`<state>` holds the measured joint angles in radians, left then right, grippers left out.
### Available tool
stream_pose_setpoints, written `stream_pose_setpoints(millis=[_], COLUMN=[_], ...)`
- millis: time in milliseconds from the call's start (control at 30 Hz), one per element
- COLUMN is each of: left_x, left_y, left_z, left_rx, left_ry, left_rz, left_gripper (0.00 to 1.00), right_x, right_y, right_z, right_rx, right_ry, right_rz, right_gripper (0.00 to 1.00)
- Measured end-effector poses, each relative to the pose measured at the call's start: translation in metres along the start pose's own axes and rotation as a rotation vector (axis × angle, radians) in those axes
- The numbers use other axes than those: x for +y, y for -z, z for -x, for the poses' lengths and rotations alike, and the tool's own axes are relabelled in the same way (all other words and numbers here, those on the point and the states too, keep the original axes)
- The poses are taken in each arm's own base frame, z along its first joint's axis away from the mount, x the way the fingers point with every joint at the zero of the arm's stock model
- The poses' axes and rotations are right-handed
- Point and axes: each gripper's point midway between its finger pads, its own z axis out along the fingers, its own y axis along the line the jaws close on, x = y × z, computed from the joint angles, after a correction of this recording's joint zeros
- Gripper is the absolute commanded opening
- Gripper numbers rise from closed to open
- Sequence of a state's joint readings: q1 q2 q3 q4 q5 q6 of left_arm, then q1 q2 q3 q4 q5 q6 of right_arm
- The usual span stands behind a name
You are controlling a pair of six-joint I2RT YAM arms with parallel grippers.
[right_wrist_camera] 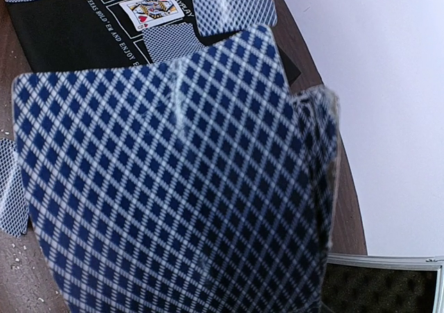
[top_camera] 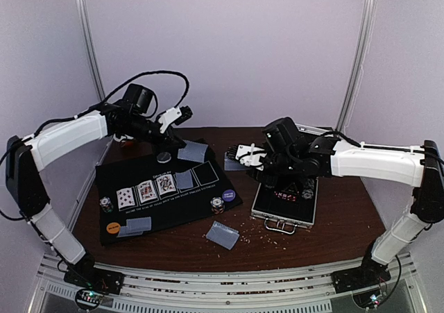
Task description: Distribute texas hold em gaming equipment
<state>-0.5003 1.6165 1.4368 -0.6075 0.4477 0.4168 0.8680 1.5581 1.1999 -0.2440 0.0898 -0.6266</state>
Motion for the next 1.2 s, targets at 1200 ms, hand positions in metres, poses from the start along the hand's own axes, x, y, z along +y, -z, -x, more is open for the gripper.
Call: stream_pose_setpoints(millis=[1200], left_x=[0.064], left_y=[-0.200], left_z=[-0.103], left_rx=[0.604], left_ry=[-0.691], left_rz=[0.196], left_gripper=[0.00], right_x=[0.003], right_y=[0.007], right_z=[-0.007], right_rx=[0.005], right_ry=[-0.005], right_rz=[0.004], right_gripper=[0.41])
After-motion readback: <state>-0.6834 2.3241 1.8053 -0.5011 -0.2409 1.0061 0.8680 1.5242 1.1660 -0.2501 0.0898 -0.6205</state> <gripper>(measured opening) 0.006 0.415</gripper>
